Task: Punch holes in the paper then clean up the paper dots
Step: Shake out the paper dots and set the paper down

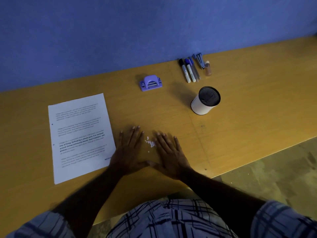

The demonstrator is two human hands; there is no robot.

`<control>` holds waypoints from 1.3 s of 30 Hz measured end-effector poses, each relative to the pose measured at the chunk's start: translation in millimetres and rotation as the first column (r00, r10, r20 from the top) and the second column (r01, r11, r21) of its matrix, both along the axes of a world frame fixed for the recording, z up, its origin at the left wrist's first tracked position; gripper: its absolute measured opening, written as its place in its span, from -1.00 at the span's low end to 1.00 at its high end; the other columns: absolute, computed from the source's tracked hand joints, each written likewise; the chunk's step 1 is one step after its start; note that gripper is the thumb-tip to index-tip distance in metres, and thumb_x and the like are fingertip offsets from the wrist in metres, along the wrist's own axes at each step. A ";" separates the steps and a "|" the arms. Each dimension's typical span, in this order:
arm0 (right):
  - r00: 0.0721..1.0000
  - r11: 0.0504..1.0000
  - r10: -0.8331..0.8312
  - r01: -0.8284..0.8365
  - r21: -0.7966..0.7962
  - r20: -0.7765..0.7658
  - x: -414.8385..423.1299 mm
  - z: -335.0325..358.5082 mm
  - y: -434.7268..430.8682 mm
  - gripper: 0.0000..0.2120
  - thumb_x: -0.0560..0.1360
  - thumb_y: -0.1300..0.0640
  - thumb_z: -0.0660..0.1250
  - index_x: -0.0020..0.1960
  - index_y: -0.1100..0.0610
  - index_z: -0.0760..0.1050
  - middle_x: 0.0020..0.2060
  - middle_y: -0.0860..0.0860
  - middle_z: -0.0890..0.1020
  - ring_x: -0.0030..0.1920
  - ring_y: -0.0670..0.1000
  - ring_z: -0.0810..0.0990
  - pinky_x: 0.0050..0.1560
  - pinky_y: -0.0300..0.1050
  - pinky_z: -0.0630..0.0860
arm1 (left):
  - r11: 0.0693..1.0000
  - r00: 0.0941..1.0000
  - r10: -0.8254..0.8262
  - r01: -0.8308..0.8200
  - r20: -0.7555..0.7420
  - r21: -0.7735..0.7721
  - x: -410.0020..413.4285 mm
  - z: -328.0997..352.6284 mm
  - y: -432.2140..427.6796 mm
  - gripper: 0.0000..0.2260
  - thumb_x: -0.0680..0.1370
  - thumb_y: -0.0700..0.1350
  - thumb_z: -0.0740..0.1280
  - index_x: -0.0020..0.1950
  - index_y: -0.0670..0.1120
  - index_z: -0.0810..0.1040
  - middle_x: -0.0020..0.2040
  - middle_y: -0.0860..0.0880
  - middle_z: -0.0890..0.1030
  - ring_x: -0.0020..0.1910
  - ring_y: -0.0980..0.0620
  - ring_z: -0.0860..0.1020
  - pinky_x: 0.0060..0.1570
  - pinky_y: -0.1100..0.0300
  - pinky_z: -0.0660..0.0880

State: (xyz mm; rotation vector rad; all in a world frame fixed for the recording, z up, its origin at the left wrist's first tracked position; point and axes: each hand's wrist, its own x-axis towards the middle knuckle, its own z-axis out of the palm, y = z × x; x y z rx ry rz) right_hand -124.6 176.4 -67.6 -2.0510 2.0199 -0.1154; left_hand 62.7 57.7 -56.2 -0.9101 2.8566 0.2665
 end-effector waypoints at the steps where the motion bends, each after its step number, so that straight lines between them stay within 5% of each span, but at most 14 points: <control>1: 1.000 1.000 -0.021 0.021 0.008 0.004 -0.1 1.1 -0.3 -0.14 0.52 -0.46 -0.09 0.59 0.13 0.01 0.60 0.05 -0.04 0.59 0.05 -0.14 0.52 0.27 -0.17 | 1.000 0.999 0.030 -0.030 0.016 0.009 2.2 -0.5 -0.3 0.02 0.39 0.56 0.00 0.54 -0.22 0.19 0.57 -0.25 0.12 0.55 -0.25 0.07 0.42 -0.37 0.05; 9: 0.999 0.997 -0.037 0.036 0.064 0.025 -20.8 -0.5 3.1 -0.21 0.57 -0.38 -0.07 0.60 0.09 -0.14 0.59 0.03 -0.14 0.58 0.02 -0.23 0.53 0.19 -0.22 | 1.000 1.000 -0.001 0.001 0.022 0.024 -7.2 -1.9 10.5 -0.03 0.38 0.57 -0.03 0.57 -0.08 0.16 0.59 -0.22 0.06 0.57 -0.24 0.02 0.42 -0.38 0.02; 16: 0.995 0.995 -0.091 0.089 0.045 0.034 -14.6 -2.2 -1.4 0.04 0.42 -0.55 0.02 0.60 0.15 -0.13 0.59 0.09 -0.14 0.57 0.04 -0.26 0.54 0.13 -0.25 | 1.000 1.000 -0.024 0.024 -0.017 0.005 0.4 2.1 13.5 -0.02 0.40 0.55 0.02 0.54 -0.16 0.20 0.56 -0.24 0.15 0.54 -0.26 0.15 0.41 -0.38 0.08; 21: 0.989 0.987 -0.149 0.149 0.057 0.004 -3.1 -3.4 -20.7 0.04 0.38 -0.59 0.01 0.58 0.10 -0.03 0.59 0.13 -0.07 0.58 0.11 -0.18 0.51 0.15 -0.27 | 0.999 0.997 0.032 -0.031 -0.069 0.016 15.6 3.3 8.8 -0.02 0.40 0.54 0.04 0.55 -0.17 0.16 0.57 -0.21 0.15 0.55 -0.23 0.12 0.43 -0.36 0.08; 31: 0.982 0.982 -0.189 0.189 -0.010 -0.026 -5.9 1.9 -42.7 -0.22 0.42 -0.49 0.09 0.41 0.05 0.24 0.41 0.16 0.30 0.41 0.22 0.25 0.37 0.27 0.23 | 0.996 0.996 0.083 -0.083 -0.030 -0.014 15.6 8.7 14.3 -0.09 0.43 0.52 -0.01 0.56 -0.09 0.16 0.58 -0.19 0.11 0.55 -0.22 0.12 0.44 -0.32 0.08; 39: 0.994 0.996 -0.089 0.087 0.034 0.070 -33.3 10.8 -44.4 -0.28 0.43 -0.45 0.08 0.39 0.02 0.27 0.38 0.07 0.30 0.38 0.13 0.23 0.35 0.18 0.27 | 0.996 0.996 0.092 -0.092 -0.012 -0.004 20.3 5.8 12.9 -0.12 0.45 0.51 -0.04 0.58 -0.05 0.12 0.60 -0.17 0.05 0.56 -0.20 0.06 0.46 -0.30 0.03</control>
